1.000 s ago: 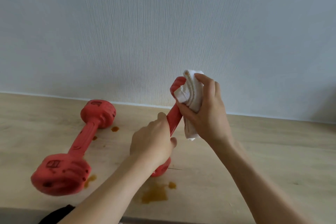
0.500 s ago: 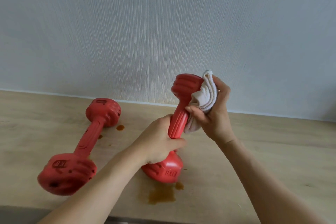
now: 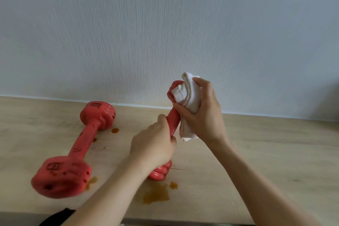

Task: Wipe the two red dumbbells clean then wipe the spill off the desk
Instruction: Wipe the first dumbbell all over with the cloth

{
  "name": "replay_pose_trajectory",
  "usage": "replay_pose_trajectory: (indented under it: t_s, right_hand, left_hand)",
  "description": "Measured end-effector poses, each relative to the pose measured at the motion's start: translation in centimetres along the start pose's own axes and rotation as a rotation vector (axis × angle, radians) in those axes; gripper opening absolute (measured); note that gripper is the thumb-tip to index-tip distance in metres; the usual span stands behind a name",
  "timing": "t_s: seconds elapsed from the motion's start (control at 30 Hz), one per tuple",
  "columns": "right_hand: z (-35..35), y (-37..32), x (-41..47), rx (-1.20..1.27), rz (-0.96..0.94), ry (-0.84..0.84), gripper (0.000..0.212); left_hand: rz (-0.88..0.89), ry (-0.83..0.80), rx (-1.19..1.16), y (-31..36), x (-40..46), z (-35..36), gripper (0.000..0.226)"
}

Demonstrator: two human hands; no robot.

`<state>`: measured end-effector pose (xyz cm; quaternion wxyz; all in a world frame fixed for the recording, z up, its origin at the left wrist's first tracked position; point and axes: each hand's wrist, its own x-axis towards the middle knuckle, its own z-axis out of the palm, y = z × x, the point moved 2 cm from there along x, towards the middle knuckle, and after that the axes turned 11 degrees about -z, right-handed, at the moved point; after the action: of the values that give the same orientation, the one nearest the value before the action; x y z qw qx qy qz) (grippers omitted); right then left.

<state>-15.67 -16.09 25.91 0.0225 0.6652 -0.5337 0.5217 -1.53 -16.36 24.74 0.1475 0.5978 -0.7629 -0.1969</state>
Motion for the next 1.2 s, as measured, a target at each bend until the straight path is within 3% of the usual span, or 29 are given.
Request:
replay_pose_trajectory:
  t_s: [0.1,0.2,0.43,0.7,0.8,1.03,1.2]
  right_hand:
    - [0.1,-0.6,0.0,-0.079,-0.021,0.008,0.069]
    - [0.2,-0.1,0.1,-0.066,-0.032,0.01,0.069]
    - [0.7,2.6,-0.2,0.299,-0.112,0.046,0.066]
    - [-0.5,2.7,-0.5,0.335,-0.089,0.038,0.065]
    - [-1.1,2.0,-0.3,0.211,-0.072,0.064,0.064]
    - [-0.6,1.2,0.1,0.045,-0.095,0.075,0.067]
    - [0.3,1.8,-0.3,0.198,-0.115,0.105,0.068]
  left_hand:
    - [0.002,0.165,0.03,0.6,-0.8,0.9,0.025]
    - [0.017,0.124,-0.019,-0.1,0.3,0.6,0.028]
    - [0.067,-0.2,-0.521,-1.1,1.4,1.1,0.024]
    - [0.12,-0.601,-0.802,-0.5,1.0,1.3,0.028]
    - [0.091,-0.522,-0.68,-0.5,1.3,1.0,0.029]
    - [0.05,-0.02,-0.099,0.4,0.1,1.3,0.025]
    - [0.023,-0.096,-0.303,-0.3,0.7,1.1,0.038]
